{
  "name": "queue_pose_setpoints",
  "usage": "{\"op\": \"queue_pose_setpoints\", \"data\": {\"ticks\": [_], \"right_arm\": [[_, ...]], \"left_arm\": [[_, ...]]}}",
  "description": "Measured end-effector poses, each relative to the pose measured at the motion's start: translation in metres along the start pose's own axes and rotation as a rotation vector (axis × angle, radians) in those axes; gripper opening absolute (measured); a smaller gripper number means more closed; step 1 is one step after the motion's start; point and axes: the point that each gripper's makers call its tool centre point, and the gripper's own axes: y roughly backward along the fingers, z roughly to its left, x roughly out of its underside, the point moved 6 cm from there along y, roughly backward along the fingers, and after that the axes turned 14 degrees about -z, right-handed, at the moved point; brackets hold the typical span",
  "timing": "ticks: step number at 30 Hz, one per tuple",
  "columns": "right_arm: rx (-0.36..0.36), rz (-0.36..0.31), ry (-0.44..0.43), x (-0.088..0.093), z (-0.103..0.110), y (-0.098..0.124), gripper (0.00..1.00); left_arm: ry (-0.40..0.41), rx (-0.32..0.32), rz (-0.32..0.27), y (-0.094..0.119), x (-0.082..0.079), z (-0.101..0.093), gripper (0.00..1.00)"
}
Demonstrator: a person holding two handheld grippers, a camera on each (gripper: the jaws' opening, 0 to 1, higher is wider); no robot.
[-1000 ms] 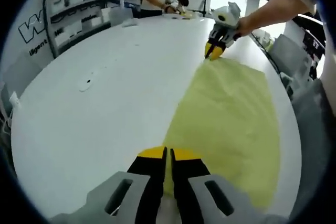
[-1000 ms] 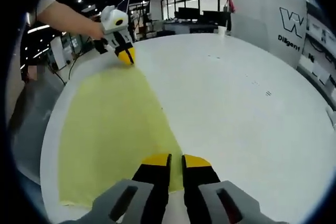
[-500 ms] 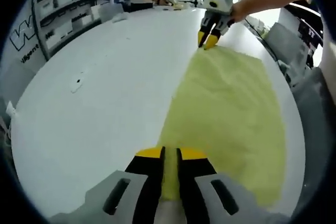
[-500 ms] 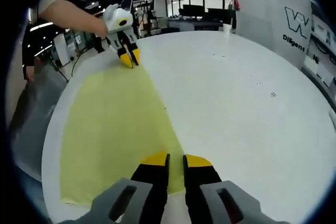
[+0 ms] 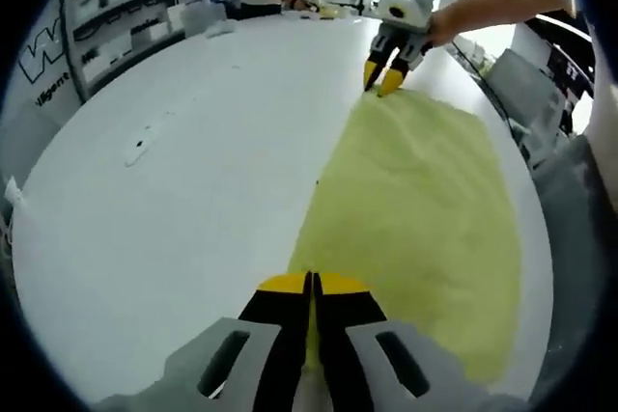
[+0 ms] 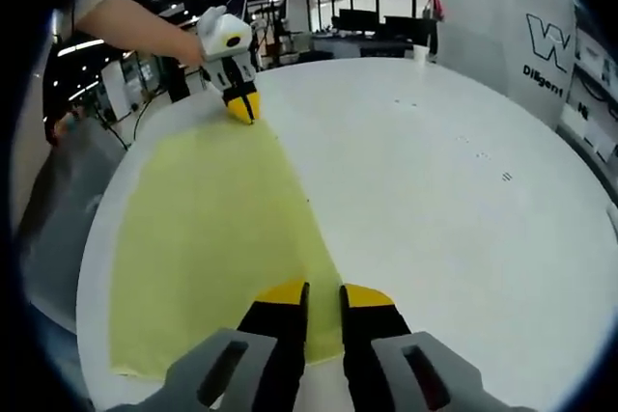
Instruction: Fold the garment on the visible template until the final outline fits inside the template.
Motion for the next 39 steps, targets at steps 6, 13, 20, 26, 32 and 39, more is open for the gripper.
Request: {"op": "queue_pose_setpoints", "data": {"ticks": [6, 13, 20, 26, 32, 39], "right_arm": [[0.007, 0.013, 0.04, 0.0, 0.0, 0.002, 0.0], [0.085, -0.02, 0.02, -0.002, -0.01, 0.01, 0.0], [0.107, 0.017, 0.044, 0.0, -0.011, 0.001, 0.0], [0.17, 0.011, 0.025, -0.006, -0.019, -0.006, 0.0], [0.216, 0.002, 0.015, -0.008, -0.021, 0.002, 0.04], [0.255, -0.011, -0.035, 0.0, -0.009, 0.022, 0.1]], "left_arm": [[-0.023, -0.039, -0.028, 0.007, -0.004, 0.003, 0.03], [0.015, -0.109, -0.074, 0.016, -0.004, 0.009, 0.03], [0.039, -0.16, -0.024, 0.006, 0.002, 0.015, 0.04], [0.03, -0.242, -0.024, 0.008, 0.0, 0.024, 0.12], [0.065, -0.272, -0.047, 0.025, 0.002, 0.023, 0.21], [0.159, -0.314, -0.031, 0.041, 0.02, 0.019, 0.28]]}}
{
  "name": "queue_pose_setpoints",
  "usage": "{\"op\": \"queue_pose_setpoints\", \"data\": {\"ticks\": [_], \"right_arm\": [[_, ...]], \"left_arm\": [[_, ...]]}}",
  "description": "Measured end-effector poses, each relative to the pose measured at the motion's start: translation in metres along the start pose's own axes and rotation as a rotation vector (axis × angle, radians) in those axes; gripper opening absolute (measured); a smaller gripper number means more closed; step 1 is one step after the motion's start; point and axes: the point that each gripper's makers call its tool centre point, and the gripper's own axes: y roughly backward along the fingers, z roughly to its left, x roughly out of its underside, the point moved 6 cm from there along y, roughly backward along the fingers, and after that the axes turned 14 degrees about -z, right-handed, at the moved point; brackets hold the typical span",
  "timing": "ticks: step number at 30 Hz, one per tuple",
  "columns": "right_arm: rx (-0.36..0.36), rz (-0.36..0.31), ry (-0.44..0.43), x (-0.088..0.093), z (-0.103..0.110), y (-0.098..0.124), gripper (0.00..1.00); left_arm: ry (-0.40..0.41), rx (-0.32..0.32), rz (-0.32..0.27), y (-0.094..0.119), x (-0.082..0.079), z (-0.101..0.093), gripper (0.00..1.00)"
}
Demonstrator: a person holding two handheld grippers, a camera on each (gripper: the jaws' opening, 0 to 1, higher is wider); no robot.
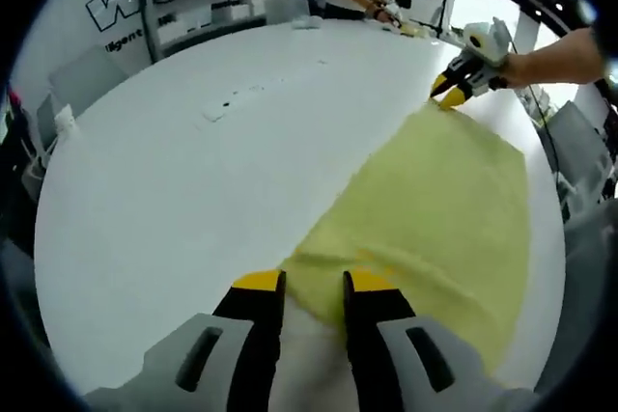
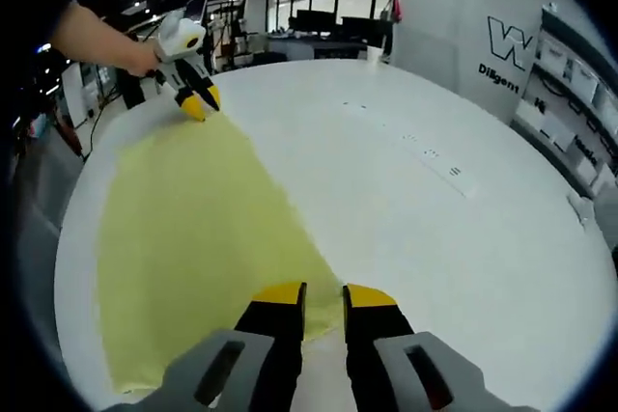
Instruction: Fold the garment on the visible template until the final outline fits inside the template.
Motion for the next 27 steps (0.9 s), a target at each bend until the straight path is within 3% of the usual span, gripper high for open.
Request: {"op": "queue_pose_setpoints", "data": {"ticks": [4, 7, 10, 12, 16, 17, 18, 21, 24, 27], "right_arm": [[0.015, 0.011, -0.036, 0.009, 0.004, 0.008, 0.12], [0.035, 0.007, -0.081, 0.012, 0.006, 0.009, 0.15], [0.049, 0.008, -0.114, 0.014, 0.006, 0.007, 0.16], [0.056, 0.01, -0.144, 0.016, 0.005, 0.004, 0.16], [0.073, 0.003, -0.159, 0.014, 0.002, 0.003, 0.09], [0.071, 0.018, -0.104, 0.015, 0.0, 0.004, 0.02], [0.073, 0.015, -0.115, 0.015, 0.0, 0.003, 0.0], [0.083, 0.005, -0.13, 0.014, 0.0, 0.004, 0.0], [0.091, 0.004, -0.122, 0.014, 0.0, 0.004, 0.0], [0.124, 0.006, -0.128, 0.013, -0.003, 0.003, 0.0]], "left_arm": [[0.014, -0.013, 0.012, 0.0, 0.006, -0.002, 0.28], [0.022, -0.061, 0.009, -0.003, 0.002, 0.004, 0.25], [-0.016, -0.101, 0.02, -0.003, 0.003, 0.011, 0.13], [-0.003, -0.093, 0.013, -0.004, 0.002, 0.011, 0.12], [-0.021, -0.095, 0.005, -0.004, 0.001, 0.012, 0.09], [-0.017, -0.1, 0.003, -0.003, 0.001, 0.013, 0.09], [-0.016, -0.109, -0.002, -0.003, 0.002, 0.015, 0.09], [0.032, -0.123, -0.018, -0.002, 0.002, 0.018, 0.09], [0.03, -0.119, -0.015, -0.002, 0.002, 0.017, 0.09], [0.026, -0.171, -0.004, 0.001, 0.003, 0.022, 0.19]]}}
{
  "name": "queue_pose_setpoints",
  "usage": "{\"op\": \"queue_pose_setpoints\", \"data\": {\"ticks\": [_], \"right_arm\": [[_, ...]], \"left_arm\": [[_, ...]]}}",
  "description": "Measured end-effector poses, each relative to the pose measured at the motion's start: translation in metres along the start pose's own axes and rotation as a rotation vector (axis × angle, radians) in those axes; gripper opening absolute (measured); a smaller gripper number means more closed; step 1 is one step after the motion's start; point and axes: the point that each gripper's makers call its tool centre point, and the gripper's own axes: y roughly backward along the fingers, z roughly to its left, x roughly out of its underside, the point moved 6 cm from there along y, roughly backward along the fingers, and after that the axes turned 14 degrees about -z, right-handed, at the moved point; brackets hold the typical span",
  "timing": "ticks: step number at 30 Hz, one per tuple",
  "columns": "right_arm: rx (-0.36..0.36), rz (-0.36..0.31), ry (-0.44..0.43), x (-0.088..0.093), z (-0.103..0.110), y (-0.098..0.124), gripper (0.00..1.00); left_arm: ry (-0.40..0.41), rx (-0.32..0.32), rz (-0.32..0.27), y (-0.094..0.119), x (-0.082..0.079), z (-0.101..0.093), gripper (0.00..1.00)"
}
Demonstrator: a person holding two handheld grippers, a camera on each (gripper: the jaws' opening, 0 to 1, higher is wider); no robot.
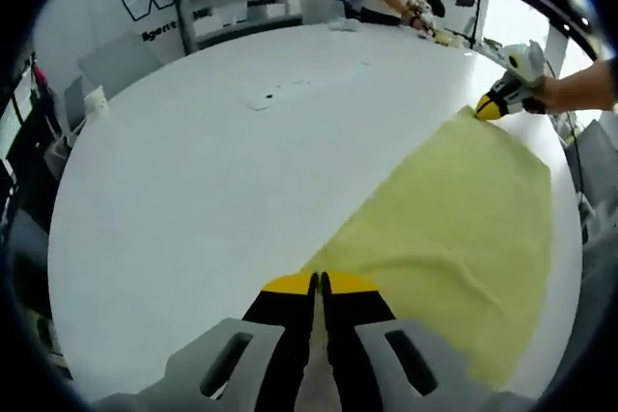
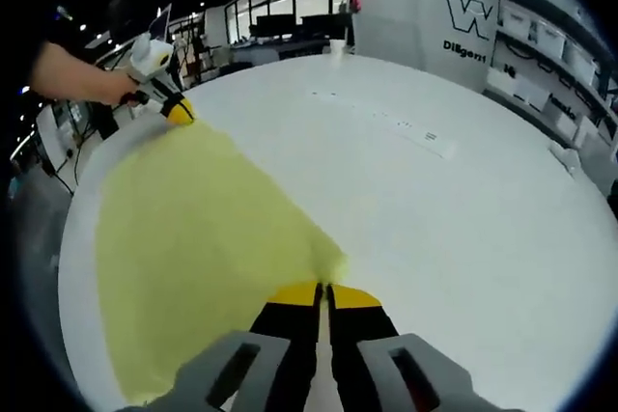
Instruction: Fold the garment on the visible template until the final outline fits inside the template.
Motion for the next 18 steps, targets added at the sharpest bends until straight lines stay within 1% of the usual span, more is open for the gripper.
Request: {"op": "queue_pose_setpoints", "data": {"ticks": [1, 2, 4, 5, 6, 7, 9, 11, 13, 15, 17, 18], "right_arm": [[0.009, 0.002, -0.007, -0.001, -0.001, 0.0, 0.01], [0.011, 0.004, -0.005, -0.001, -0.001, -0.001, 0.01], [0.02, 0.007, -0.011, -0.001, -0.001, -0.001, 0.01], [0.021, 0.004, -0.008, -0.001, -0.001, 0.0, 0.01], [0.024, 0.004, -0.008, -0.002, -0.001, 0.0, 0.01], [0.026, 0.003, -0.01, -0.002, 0.0, 0.001, 0.02], [0.029, 0.0, -0.018, -0.003, 0.001, 0.004, 0.02], [0.029, -0.007, -0.023, -0.004, 0.004, 0.007, 0.03], [0.025, -0.021, -0.031, -0.006, 0.009, 0.011, 0.05], [0.019, -0.02, -0.033, -0.004, 0.015, 0.016, 0.06], [0.015, -0.02, -0.043, -0.002, 0.02, 0.02, 0.07], [0.013, -0.027, -0.053, 0.0, 0.024, 0.024, 0.07]], "left_arm": [[0.027, -0.023, 0.009, 0.001, 0.001, 0.002, 0.23], [0.041, -0.011, 0.0, 0.003, 0.0, 0.001, 0.22], [0.036, -0.004, -0.009, 0.009, 0.0, 0.0, 0.2], [0.015, -0.007, -0.004, 0.012, 0.0, -0.001, 0.2], [0.014, -0.013, -0.003, 0.014, 0.0, -0.001, 0.2], [0.02, -0.019, 0.002, 0.016, 0.001, 0.002, 0.18], [0.038, -0.035, -0.008, 0.02, 0.001, 0.004, 0.18], [0.065, -0.019, -0.018, 0.026, 0.0, 0.0, 0.17], [0.075, -0.015, -0.022, 0.032, 0.001, -0.004, 0.19], [0.131, 0.014, -0.012, 0.04, 0.006, -0.015, 0.2], [0.137, 0.018, -0.012, 0.046, 0.01, -0.02, 0.22], [0.147, 0.027, -0.016, 0.053, 0.013, -0.028, 0.22]]}}
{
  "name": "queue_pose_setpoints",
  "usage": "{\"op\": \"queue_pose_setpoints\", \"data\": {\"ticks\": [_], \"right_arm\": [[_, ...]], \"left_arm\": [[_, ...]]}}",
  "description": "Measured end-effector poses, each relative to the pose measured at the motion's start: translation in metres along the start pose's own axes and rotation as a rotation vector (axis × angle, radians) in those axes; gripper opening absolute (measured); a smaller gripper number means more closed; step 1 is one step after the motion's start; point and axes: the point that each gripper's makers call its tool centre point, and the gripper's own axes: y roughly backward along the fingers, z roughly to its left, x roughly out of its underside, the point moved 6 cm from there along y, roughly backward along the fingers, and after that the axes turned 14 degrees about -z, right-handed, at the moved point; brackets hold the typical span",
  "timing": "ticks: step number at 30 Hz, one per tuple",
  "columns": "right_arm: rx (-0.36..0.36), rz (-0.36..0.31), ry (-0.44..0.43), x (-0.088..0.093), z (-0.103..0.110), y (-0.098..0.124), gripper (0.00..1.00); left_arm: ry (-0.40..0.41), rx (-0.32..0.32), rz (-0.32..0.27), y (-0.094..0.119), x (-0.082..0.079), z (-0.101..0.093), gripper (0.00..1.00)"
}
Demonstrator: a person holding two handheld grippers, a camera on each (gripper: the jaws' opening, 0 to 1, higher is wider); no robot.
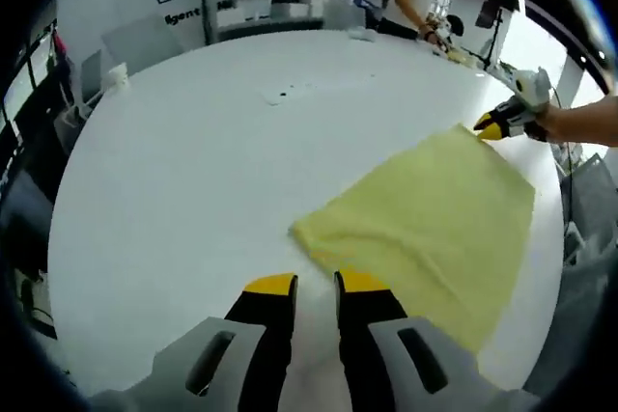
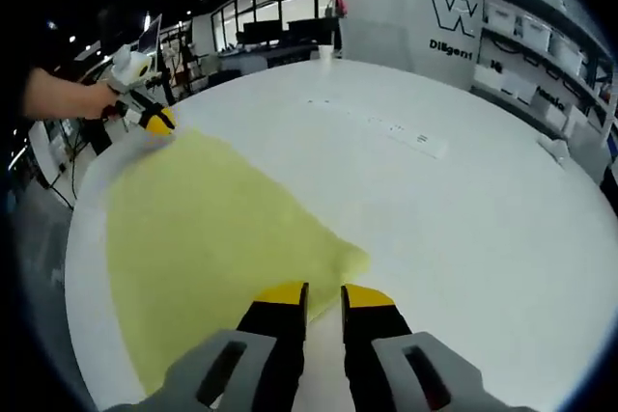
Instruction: Fold the garment on the visible template until the final outline fits inside the template.
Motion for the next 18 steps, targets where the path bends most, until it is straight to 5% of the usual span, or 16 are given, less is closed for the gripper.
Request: {"op": "queue_pose_setpoints", "data": {"ticks": [18], "right_arm": [[0.0, -0.003, -0.128, 0.035, 0.068, 0.059, 0.16]], "left_arm": [[0.156, -0.001, 0.043, 0.055, 0.051, -0.058, 0.34]]}}
